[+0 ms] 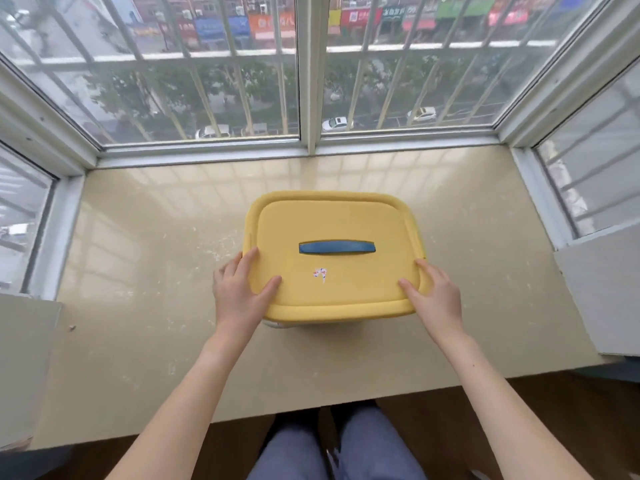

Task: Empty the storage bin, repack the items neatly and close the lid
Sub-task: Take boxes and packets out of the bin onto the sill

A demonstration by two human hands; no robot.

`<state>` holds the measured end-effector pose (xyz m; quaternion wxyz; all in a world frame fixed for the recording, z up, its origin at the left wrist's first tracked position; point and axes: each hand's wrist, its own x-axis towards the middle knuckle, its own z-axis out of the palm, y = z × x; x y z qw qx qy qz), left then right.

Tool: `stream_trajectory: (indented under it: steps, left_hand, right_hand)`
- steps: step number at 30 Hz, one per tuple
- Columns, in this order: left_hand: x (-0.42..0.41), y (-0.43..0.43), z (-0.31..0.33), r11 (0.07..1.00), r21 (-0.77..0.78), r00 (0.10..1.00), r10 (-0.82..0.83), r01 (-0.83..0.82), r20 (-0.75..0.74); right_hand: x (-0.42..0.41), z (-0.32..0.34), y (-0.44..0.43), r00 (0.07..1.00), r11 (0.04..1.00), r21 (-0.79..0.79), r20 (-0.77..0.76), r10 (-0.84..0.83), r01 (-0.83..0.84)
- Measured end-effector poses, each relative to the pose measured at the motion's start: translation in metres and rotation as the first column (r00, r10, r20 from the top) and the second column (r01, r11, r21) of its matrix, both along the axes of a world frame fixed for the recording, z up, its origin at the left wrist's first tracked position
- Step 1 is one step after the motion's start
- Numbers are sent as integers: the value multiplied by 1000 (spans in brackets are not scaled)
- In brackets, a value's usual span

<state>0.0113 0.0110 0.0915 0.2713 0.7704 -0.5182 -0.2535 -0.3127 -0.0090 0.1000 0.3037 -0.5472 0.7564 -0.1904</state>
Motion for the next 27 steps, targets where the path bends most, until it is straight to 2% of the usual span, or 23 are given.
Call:
stream_trajectory:
  steps: [8,16,20,27]
  left_hand:
    - [-65,-28,35,955,-86,958,-286,285,5]
    - [-194,-66,32,856,-44,857,-515,515,15]
    - [-267,-87,11,858,12,858,-513,513,16]
    - [-368,-133,-33,907,180,923,-385,381,-12]
  right_hand:
    - [-63,38,64,988,988,11,6,-155,155]
    - [-201,30,63,962,964,-2,-62,-267,267]
    - [-284,15,29,968,970,21,-70,-240,242]
    - [-385,-34,-58,985,984,71,-61,-160,164]
